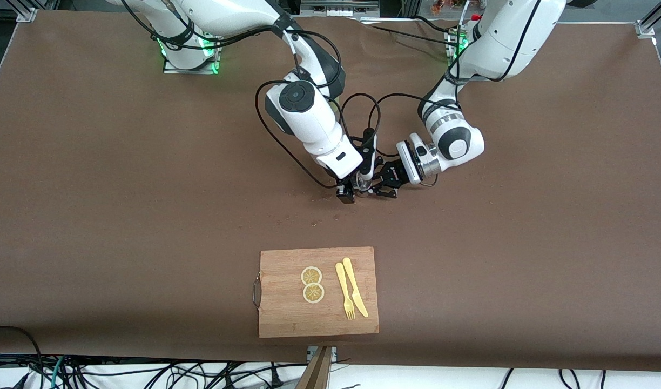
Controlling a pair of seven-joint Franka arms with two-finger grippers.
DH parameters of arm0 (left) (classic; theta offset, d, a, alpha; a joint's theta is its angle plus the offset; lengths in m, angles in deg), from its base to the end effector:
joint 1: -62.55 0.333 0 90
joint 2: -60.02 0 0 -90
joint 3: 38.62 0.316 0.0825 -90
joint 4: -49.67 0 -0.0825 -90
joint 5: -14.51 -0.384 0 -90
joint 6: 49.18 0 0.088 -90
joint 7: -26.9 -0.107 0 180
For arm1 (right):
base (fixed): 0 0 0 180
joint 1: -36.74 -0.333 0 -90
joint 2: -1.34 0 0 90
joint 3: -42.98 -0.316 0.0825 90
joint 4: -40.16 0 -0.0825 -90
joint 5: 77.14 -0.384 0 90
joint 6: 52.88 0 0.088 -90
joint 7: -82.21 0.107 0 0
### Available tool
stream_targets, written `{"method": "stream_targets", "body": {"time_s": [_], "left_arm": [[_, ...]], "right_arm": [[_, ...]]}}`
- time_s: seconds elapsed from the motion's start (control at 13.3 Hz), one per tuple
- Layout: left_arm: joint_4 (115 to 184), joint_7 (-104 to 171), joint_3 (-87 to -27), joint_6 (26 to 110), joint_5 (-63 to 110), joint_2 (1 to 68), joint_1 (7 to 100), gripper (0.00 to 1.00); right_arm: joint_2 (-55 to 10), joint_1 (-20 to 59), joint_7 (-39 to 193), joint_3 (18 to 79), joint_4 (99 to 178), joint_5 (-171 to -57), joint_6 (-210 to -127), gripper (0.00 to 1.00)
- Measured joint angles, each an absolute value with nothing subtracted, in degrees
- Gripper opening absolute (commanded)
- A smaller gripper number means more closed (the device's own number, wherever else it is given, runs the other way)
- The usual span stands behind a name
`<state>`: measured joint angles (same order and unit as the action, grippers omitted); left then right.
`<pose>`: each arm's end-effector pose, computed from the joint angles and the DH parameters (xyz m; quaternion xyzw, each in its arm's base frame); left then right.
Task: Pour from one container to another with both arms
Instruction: 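Tilt the beaker with the right gripper, pouring liquid into the jigger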
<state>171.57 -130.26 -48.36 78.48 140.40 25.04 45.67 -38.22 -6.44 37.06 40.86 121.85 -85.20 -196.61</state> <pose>0.4763 -0.2722 0.1140 0.6887 -0.4258 0.4600 0.3645 0.5385 0.5336 0.3303 -0.7267 -0.6559 -0.1942 0.0628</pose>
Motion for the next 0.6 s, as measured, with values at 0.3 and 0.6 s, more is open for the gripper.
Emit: {"method": "stream_targets", "body": {"time_s": [0.3, 0.6], "left_arm": [[171.7, -130.3, -48.4, 78.7, 140.5, 25.3, 45.8, 0.0], [171.8, -130.3, -48.3, 78.8, 141.5, 25.5, 45.9, 0.0]], "right_arm": [[-38.2, -6.5, 38.6, 40.9, 121.9, -85.3, -196.6, 0.14], [-38.2, -6.8, 44.9, 40.8, 123.6, -85.3, -196.6, 0.14]]}}
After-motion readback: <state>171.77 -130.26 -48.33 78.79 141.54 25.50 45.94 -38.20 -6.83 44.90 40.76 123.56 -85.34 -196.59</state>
